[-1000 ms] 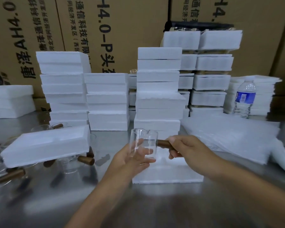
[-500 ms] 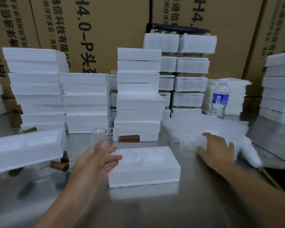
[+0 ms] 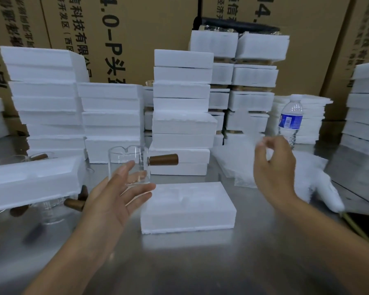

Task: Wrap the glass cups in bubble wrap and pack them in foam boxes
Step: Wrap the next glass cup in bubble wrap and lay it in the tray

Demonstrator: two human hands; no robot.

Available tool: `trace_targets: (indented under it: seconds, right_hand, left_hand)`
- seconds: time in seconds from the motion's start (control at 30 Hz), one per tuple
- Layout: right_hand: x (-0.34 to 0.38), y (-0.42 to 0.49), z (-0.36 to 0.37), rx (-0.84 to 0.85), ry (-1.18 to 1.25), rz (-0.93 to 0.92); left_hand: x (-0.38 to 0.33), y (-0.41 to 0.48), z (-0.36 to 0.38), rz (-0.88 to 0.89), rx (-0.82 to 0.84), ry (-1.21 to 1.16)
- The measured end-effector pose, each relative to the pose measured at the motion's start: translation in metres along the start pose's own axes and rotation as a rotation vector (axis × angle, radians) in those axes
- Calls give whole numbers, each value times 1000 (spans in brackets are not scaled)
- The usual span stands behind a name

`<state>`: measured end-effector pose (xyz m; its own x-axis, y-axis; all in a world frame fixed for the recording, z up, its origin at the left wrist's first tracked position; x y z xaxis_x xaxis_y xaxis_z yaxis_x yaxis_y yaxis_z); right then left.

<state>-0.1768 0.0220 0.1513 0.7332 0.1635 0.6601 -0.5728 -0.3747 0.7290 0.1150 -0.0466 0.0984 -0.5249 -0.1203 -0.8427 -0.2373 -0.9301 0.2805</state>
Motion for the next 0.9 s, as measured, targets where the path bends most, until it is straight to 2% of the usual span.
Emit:
trace_targets:
  seconds: [0.07,0.13,0.17,0.27,0.33,0.4,0.47,0.53,0.6,0.63,0.7,0.77,0.83,0.9]
  right_hand:
    - [38,-13,13,162,111,-143]
    - [67,-35,31,433,91,-275]
    - [77,-49,39,545,43,-345]
    - [101,-87,50,707,-173,-688]
    - [100,-111,58,872,-315,-811]
    - [92,-128,59,913,-427,-907]
    - [90,-133,56,870,-496,-963]
    - [89,-133,54,901,-488,-925]
    - [87,-130,51,935,-367,-799]
    - [86,-127,48,884,-320,-763]
    - [87,-121,39,679,-227,-689]
    - [85,-111,30,523,-54,-496]
    - [79,-109,29,501,60,-349]
    - [72,-109,32,528,29,-326]
  left_hand:
    - [-4,-1,0,-1,3,-35]
    - [-8,-2,-1,-4,7,-82]
    - [-9,-2,-2,-6,13,-105]
    - [-13,-3,-5,-3,-1,-152]
    - [-15,-2,-9,-2,-26,-174]
    - [-17,-3,-12,-7,-46,-210]
    - [-19,-4,-14,-9,-53,-240]
    - [-21,-5,-13,-3,-43,-244]
    - [-22,-7,-11,5,-24,-227]
    - [-22,-7,-10,4,-7,-208]
    - [-22,-7,-5,-11,45,-136]
    - [-18,-6,0,-22,89,-32]
    - [-12,-5,4,6,108,107]
    - [-8,-7,8,43,139,272]
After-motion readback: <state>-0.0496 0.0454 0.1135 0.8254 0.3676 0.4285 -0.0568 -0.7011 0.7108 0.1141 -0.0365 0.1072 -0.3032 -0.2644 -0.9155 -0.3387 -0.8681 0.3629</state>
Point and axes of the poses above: each hand's wrist, its own y-axis towards the middle knuckle, its own z-axis out of the palm, x = y × z, the point moved 6 cm from there along y, towards the middle knuckle, and after that the axes turned 1 degree about y, right-handed, at the moved point
